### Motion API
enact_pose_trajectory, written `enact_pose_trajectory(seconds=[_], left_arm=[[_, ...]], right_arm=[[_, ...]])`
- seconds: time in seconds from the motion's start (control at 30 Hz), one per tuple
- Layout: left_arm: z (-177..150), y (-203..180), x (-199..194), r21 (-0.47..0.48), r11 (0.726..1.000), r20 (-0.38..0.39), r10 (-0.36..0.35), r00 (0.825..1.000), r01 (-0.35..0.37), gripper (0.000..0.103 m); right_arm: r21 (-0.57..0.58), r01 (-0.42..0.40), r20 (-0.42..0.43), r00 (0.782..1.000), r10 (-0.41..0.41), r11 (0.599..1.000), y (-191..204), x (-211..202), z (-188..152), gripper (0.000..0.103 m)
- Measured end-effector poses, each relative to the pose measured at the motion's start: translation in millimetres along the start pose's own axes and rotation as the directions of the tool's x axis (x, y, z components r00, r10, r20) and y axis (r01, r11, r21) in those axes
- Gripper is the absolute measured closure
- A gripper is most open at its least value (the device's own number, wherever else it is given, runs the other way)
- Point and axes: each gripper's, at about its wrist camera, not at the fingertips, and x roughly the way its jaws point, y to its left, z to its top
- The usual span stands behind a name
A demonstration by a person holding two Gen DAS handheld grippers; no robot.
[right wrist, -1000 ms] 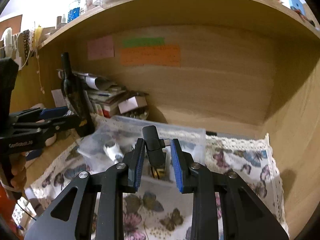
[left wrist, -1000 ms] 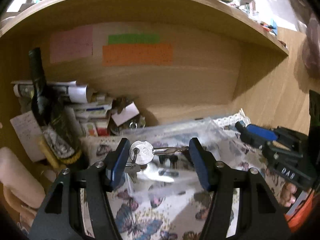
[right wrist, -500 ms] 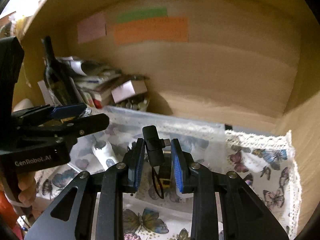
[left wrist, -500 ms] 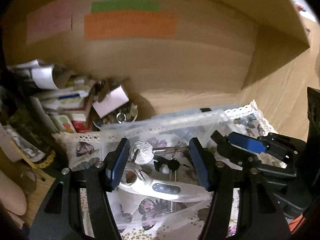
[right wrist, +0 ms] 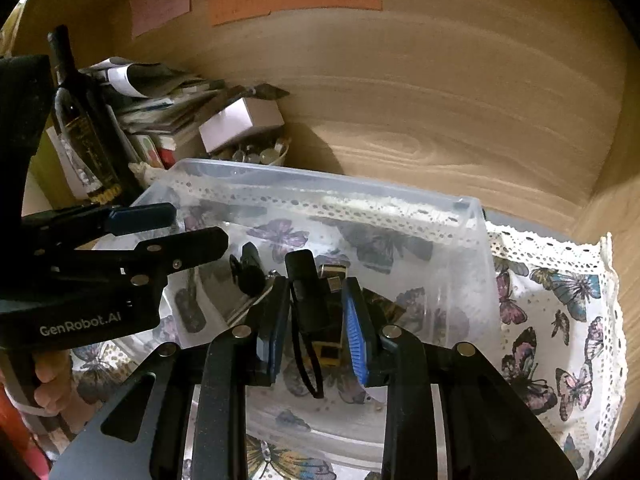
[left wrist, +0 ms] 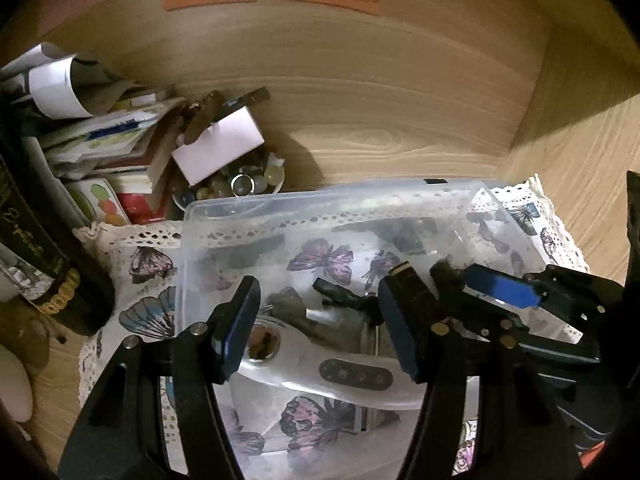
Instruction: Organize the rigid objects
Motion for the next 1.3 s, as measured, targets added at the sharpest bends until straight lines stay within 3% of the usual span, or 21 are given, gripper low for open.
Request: enact_pose_trajectory(seconds=[0.17, 0.4, 0.63, 0.87, 1.0, 1.13, 1.3], left_arm=[[3, -1, -14, 0.003, 1.000, 0.031, 0.001, 1.000, -0.001, 0.040], [0, -3, -64, 0.008, 1.000, 0.132, 0.002, 0.991, -0.003, 0.039], [-17, -13, -129, 0.046, 0.999, 0.288, 0.016, 0.957, -0.030, 0.024], [-44, -26, -181, 0.065, 0.997, 0.391, 0.003, 0.921, -0.031, 0.004], [-60, -31, -199, 0.065, 0.997, 0.428, 0.011, 0.904, -0.043, 0.001], [-73, -34, -212, 0.063, 0.997, 0.439, 0.010, 0.898, -0.042, 0.000], [-81, -34, -217, 0.059, 0.998, 0.445, 0.007, 0.896, -0.037, 0.000]], right_arm=[[0.006, -0.007, 0.018, 1.000, 0.007, 1.000, 0, -9, 2, 0.078], [-0.002, 0.000, 0.122, 0.993, 0.000, 1.000, 5, -56, 3, 0.077], [-0.014, 0.011, 0.258, 0.966, -0.007, 1.000, 16, -120, -9, 0.060], [-0.005, 0.028, 0.389, 0.921, -0.024, 1.000, 26, -177, -34, 0.030], [0.006, 0.031, 0.444, 0.895, -0.031, 0.999, 31, -199, -49, 0.017], [0.021, 0.010, 0.467, 0.884, -0.019, 1.000, 35, -208, -61, 0.007], [0.024, 0.018, 0.476, 0.879, -0.027, 1.000, 40, -215, -71, 0.006]])
